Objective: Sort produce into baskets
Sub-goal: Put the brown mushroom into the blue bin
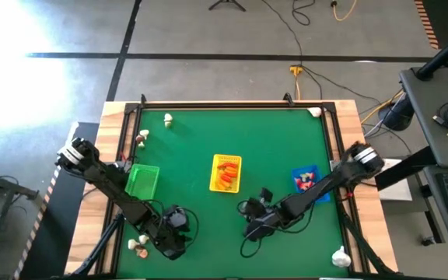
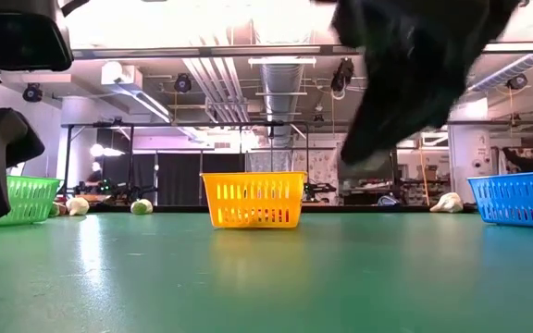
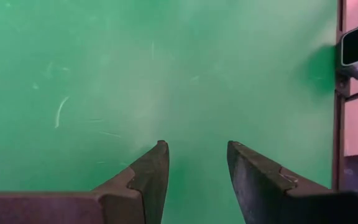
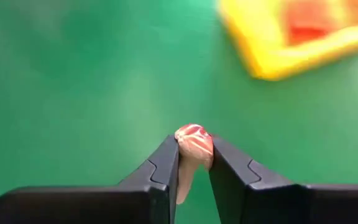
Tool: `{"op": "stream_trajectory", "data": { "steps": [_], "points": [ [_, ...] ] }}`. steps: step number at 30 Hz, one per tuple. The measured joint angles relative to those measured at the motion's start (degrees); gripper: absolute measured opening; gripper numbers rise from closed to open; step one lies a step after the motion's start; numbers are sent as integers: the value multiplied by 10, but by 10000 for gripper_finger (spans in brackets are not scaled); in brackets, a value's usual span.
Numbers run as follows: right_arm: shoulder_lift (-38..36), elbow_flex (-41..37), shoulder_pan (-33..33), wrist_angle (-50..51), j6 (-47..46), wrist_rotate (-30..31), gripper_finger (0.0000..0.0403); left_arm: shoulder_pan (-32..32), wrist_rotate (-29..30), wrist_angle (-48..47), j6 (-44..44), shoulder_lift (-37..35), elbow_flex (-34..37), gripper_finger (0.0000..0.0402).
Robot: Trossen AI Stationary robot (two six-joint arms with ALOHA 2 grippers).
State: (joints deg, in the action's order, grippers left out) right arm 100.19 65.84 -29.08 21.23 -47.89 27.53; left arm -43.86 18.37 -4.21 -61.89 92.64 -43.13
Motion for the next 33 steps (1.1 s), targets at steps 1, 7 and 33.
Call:
{"op": "stream_trajectory", "data": {
  "steps": [1,7,33],
  "points": [
    [-17,21,0,84,-19,3,65,0,0,4,-1,0,0,146],
    [-119,102,-1,568,-247,12,66,0,18,15,10,0,0,146],
    [-271,-257,10,450,-706,-48,154,1,72,18,11,0,1,146]
  ]
}}
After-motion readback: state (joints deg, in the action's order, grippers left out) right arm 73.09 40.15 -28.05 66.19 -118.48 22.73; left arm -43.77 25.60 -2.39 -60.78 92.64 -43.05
